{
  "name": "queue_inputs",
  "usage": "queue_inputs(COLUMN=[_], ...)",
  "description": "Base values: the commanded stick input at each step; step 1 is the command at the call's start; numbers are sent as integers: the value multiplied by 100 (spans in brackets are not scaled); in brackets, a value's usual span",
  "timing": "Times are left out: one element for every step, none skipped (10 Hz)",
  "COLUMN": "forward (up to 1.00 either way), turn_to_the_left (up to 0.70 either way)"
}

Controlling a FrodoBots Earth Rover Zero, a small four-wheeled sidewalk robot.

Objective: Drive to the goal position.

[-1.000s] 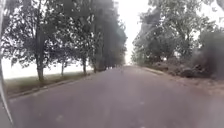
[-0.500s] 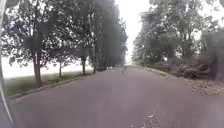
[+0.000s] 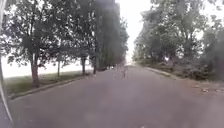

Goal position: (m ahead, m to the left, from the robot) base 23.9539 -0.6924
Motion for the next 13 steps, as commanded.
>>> queue_inputs(forward=[70, 70, 70, 70, 70, 70, 70, 70, 70, 70, 70, 70, 70], turn_to_the_left=[0, 0, 0, 0, 0, 0, 0, 0, 0, 0, 0, 0, 0])
